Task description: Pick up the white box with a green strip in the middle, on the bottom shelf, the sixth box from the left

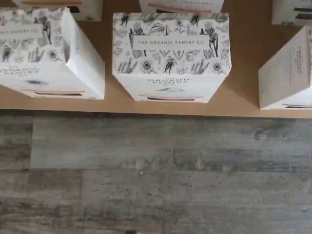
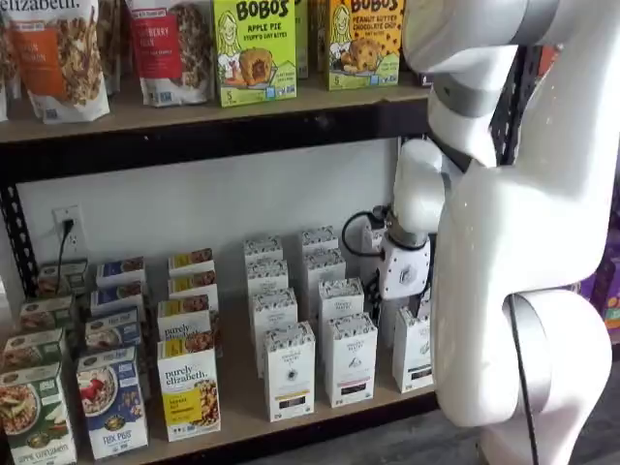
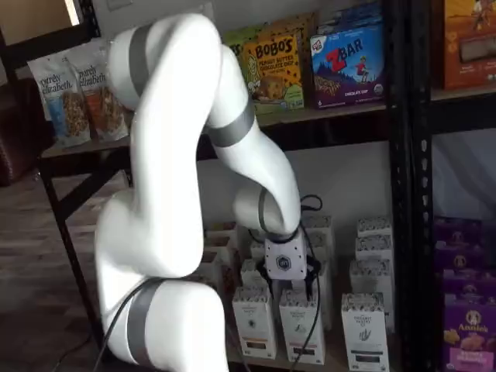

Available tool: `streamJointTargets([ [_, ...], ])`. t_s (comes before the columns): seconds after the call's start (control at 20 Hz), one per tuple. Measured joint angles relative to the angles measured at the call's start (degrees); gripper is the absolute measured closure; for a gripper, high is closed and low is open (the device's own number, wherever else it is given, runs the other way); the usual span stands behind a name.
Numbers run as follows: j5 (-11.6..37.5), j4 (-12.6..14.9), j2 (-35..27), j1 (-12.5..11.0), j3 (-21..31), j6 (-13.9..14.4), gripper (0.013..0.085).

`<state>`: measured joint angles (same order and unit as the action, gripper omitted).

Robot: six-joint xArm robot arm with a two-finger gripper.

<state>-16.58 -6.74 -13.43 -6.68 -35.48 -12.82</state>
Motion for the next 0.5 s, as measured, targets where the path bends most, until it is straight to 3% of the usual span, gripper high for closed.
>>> streamJointTargets([
  [0.15,1.67,3.89,-3.91,-0.41,-2.59,3.3,0.013],
  [0.25,4.0,3.53,-6.66,-0.56,-4.25,2.74,0.013],
  [0.35,4.48,5.72,-8.56,-1.06,-5.96,4.4,0.013],
  [0.5,4.71,6.61,-11.83,-1.65,-9.13,4.71,0.013],
])
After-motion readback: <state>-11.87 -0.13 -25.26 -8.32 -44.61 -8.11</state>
